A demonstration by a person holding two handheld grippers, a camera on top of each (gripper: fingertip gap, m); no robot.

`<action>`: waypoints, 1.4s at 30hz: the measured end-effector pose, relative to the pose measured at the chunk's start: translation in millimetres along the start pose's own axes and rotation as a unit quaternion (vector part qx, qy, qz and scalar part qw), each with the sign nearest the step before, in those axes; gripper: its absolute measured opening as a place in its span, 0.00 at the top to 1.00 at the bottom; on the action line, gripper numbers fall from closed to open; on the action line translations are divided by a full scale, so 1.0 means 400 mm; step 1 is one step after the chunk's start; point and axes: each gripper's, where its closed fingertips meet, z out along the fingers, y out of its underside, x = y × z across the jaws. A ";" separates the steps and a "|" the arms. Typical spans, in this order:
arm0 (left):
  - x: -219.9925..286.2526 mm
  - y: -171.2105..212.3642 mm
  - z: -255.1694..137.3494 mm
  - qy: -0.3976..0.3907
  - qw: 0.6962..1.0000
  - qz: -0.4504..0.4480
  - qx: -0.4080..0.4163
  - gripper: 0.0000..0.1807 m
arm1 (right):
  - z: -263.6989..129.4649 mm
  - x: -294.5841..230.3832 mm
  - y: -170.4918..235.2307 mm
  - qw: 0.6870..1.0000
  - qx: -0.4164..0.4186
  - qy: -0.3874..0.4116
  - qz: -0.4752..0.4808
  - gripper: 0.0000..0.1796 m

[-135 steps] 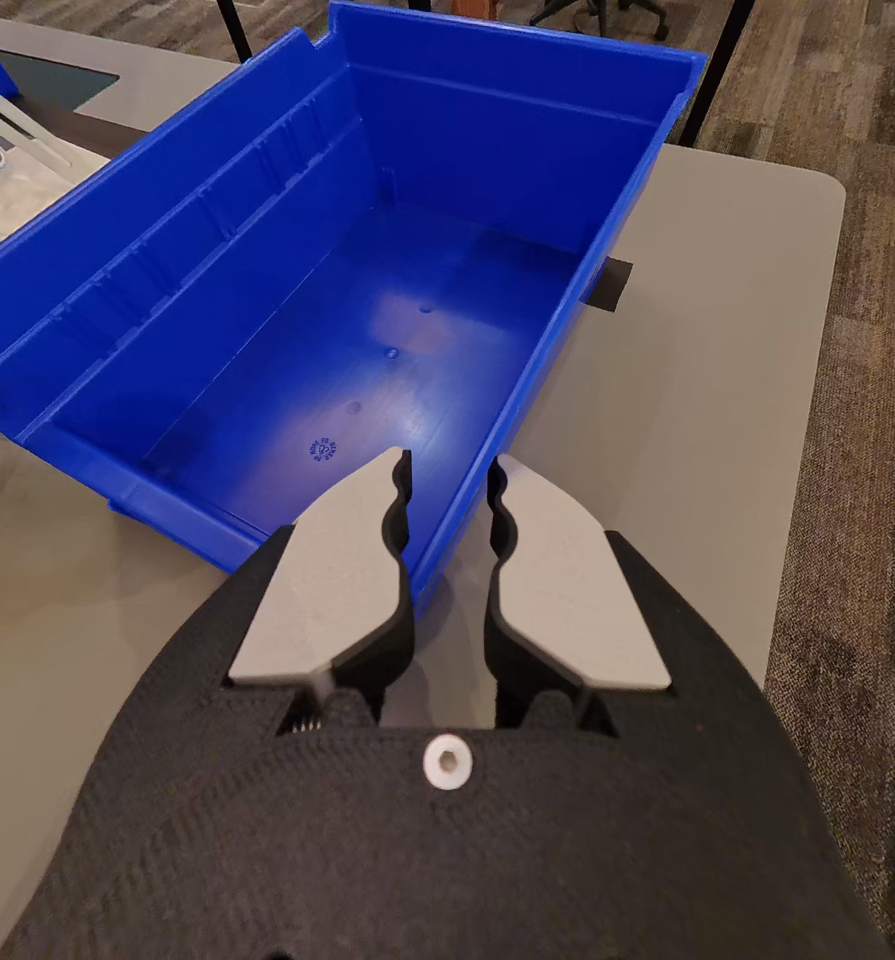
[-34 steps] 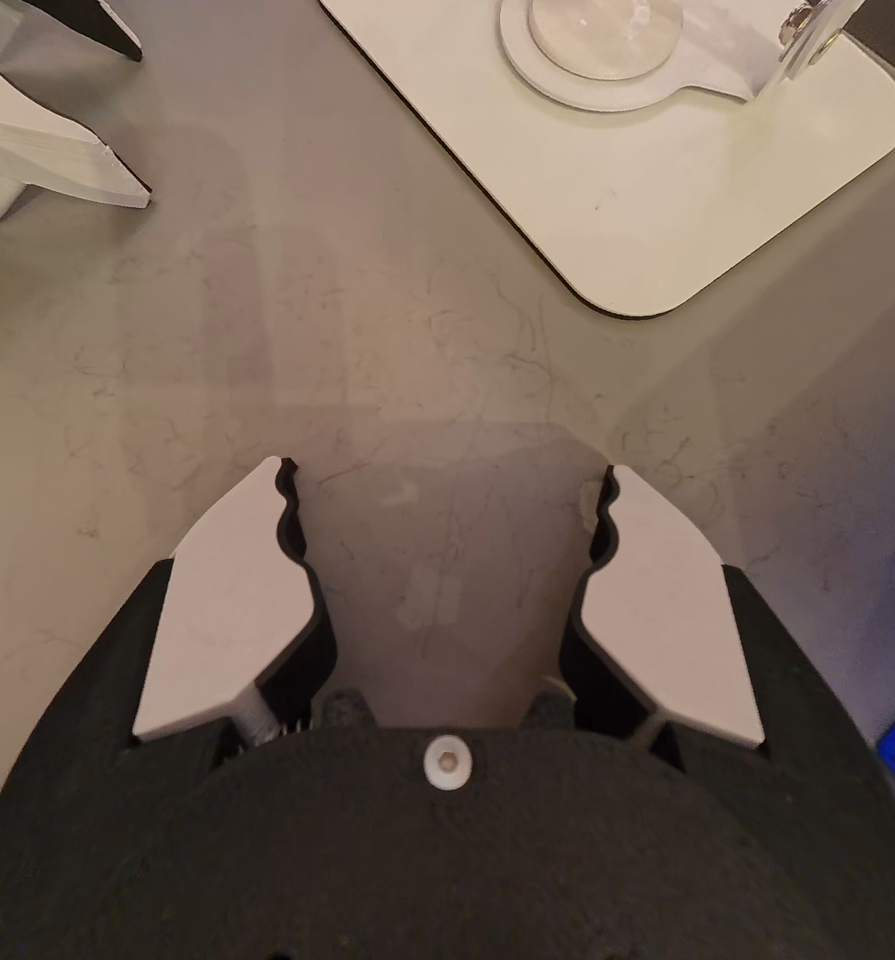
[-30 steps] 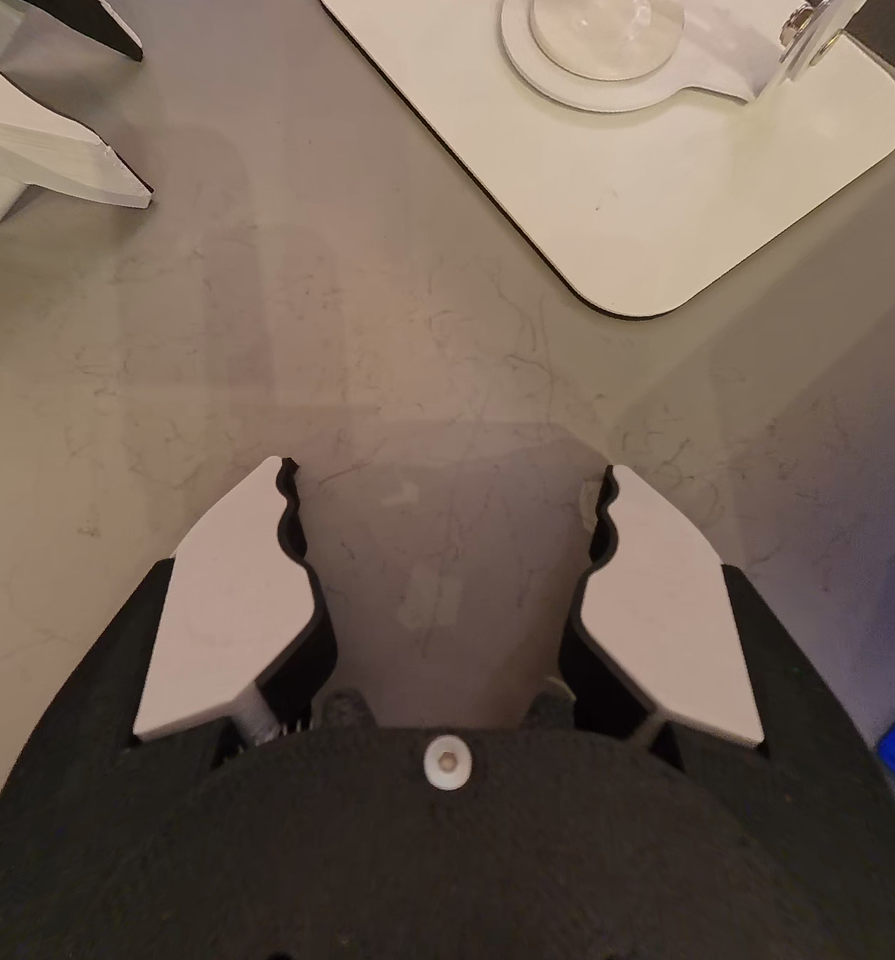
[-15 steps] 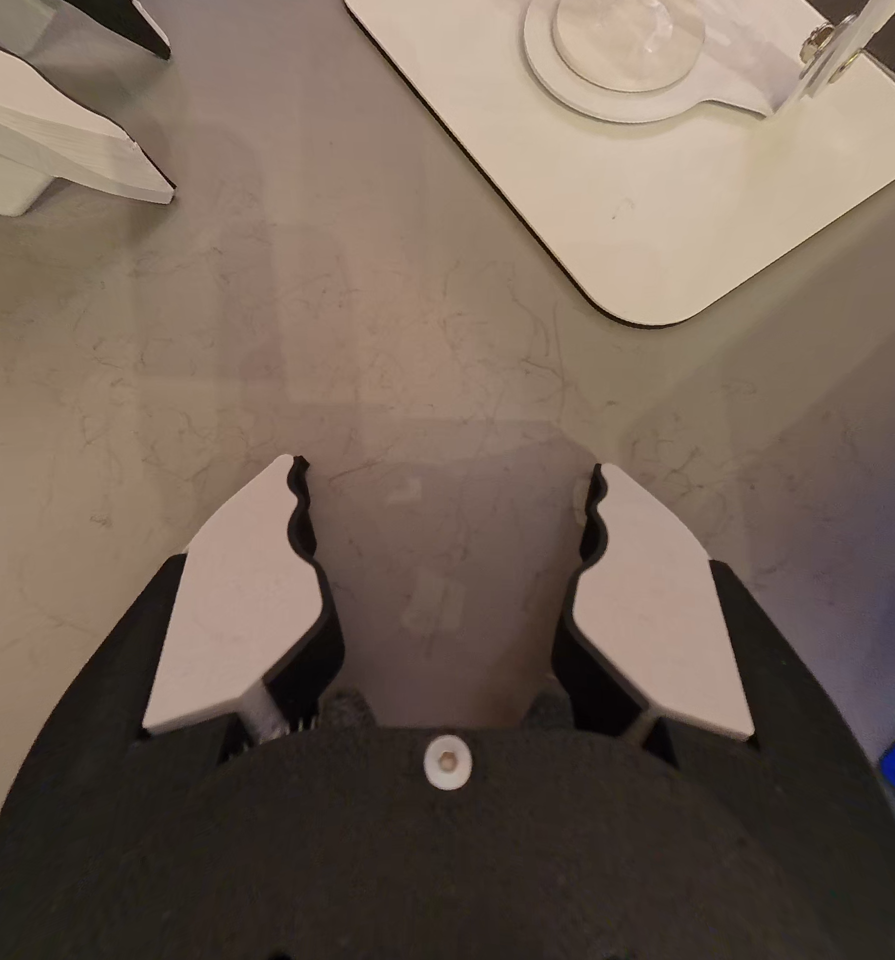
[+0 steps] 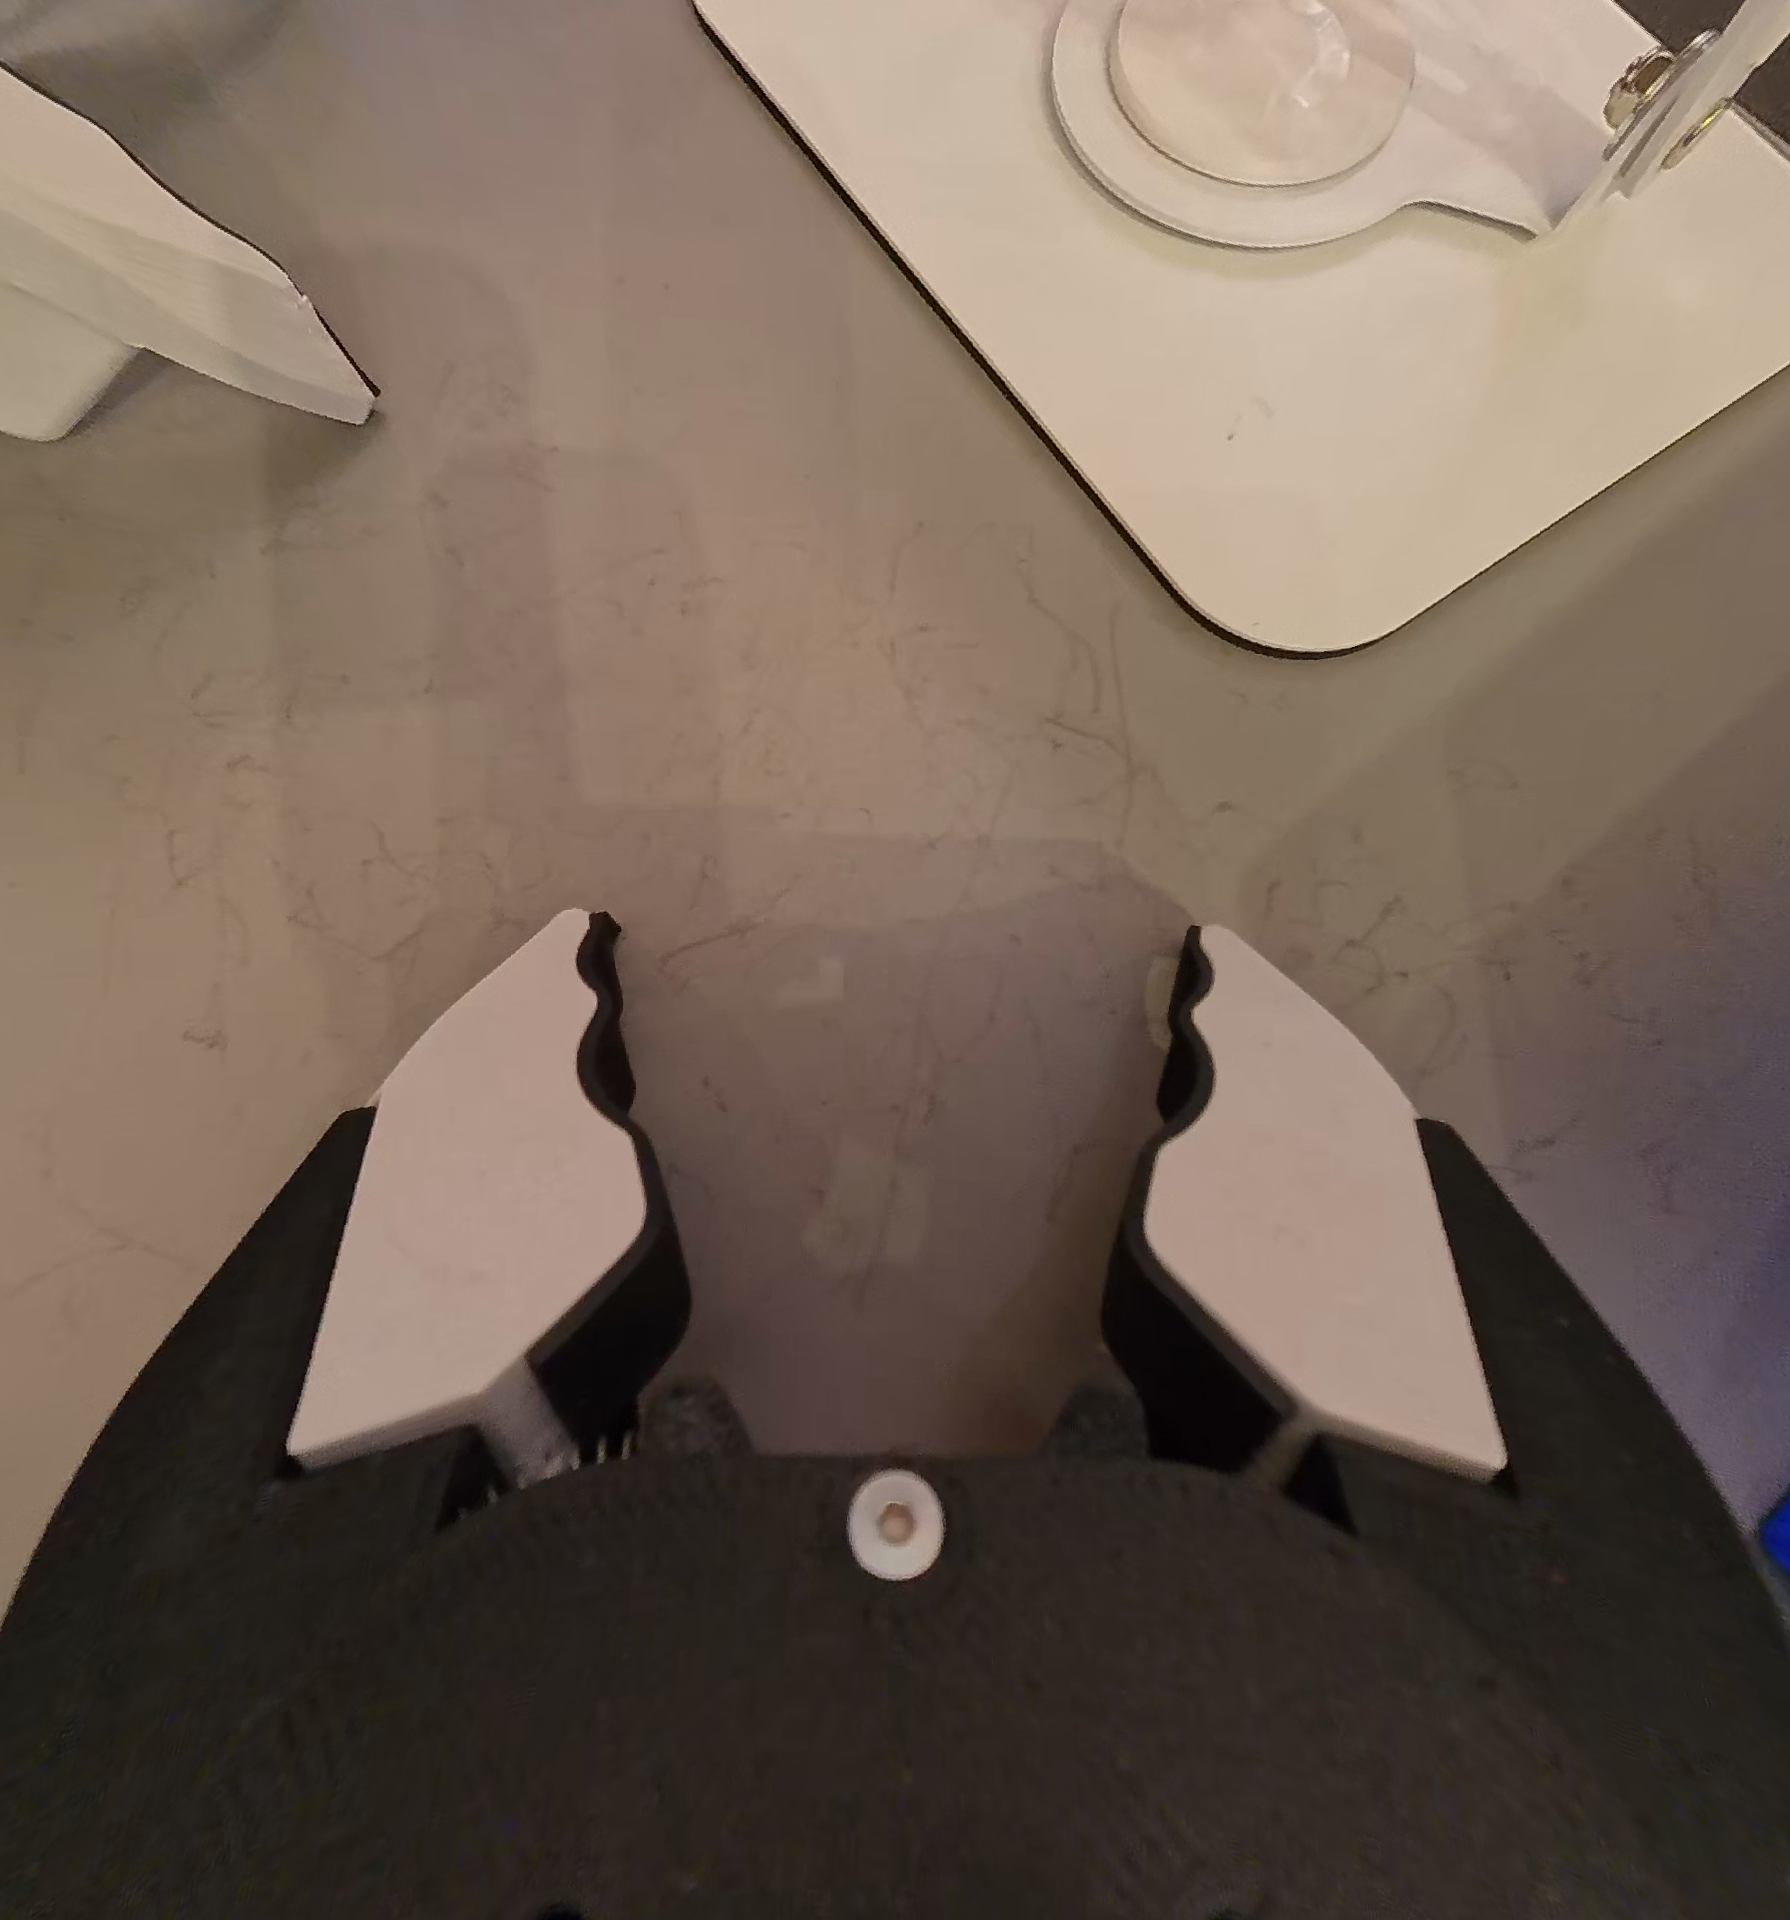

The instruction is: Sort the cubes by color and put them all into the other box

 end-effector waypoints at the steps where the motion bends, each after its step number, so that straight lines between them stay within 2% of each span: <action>1: 0.000 0.000 0.001 0.001 1.000 0.001 -0.001 0.37 | 0.000 0.000 0.000 1.000 0.000 0.000 0.000 0.44; 8: 0.001 -0.002 0.005 0.004 1.000 0.004 -0.003 0.34 | 0.000 0.000 0.000 1.000 0.000 0.000 0.000 0.44; 32: 0.001 -0.002 0.006 0.003 1.000 0.004 -0.004 0.34 | 0.000 0.008 0.000 1.000 0.000 0.007 0.008 0.44; 38: 0.001 -0.002 0.006 0.003 1.000 0.004 -0.004 0.34 | -0.003 -0.004 -0.003 1.000 0.006 -0.003 -0.004 0.53; 42: 0.001 -0.002 0.006 0.003 1.000 0.004 -0.004 0.34 | -0.003 -0.009 -0.003 1.000 0.006 -0.001 0.002 0.53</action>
